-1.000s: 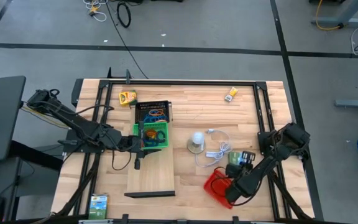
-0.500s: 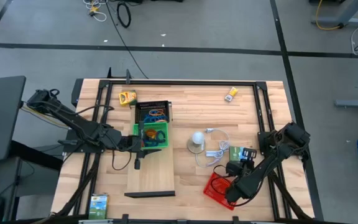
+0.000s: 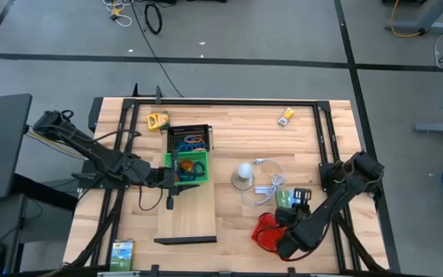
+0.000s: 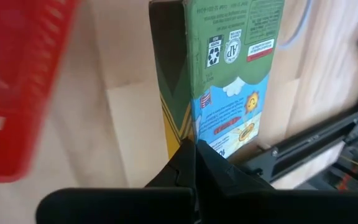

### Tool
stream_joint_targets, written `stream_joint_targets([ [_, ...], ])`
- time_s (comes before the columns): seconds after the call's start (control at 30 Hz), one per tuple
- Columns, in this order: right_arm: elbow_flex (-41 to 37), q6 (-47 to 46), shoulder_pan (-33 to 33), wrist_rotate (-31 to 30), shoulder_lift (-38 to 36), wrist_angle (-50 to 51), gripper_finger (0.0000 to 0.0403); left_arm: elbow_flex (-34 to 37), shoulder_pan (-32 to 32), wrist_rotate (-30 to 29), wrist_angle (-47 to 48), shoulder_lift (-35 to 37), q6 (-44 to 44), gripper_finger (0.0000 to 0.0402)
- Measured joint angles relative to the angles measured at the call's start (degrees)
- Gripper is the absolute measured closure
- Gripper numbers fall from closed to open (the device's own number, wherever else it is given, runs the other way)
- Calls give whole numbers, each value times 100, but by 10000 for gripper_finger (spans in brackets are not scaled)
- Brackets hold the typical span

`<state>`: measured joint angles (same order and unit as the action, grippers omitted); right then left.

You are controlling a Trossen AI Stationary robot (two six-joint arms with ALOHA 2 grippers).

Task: Pick & Place Office Desk Supplies
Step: Put the box of crayon into the red bin

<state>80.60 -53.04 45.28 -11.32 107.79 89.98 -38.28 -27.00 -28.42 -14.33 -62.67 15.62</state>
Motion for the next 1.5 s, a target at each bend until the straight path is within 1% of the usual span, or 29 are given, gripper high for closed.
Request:
stream_joint_targets([
  [0.27,912,211,29,-3,0,6,403,0,0,-2,7,0,0,261],
  [0.43,1461,252,57,133,-7,-1,403,0,0,-5,7,0,0,261],
  [0.53,1667,338,57,364,70,22,403,0,4,-42,33,0,1,261],
  [0.73,1950,669,57,1000,426,6,403,0,7,-296,94,0,2,261],
  [0.87,2186,756,57,1139,589,4,403,0,7,-302,90,0,2,261],
  [0.97,2360,799,57,1215,625,2,403,0,7,-304,90,-1,1,261],
  [1.1,2503,833,57,1496,625,4,403,0,7,-308,87,0,2,261],
  [1.5,2531,1175,-97,2156,625,6,403,0,7,-306,85,0,43,261],
])
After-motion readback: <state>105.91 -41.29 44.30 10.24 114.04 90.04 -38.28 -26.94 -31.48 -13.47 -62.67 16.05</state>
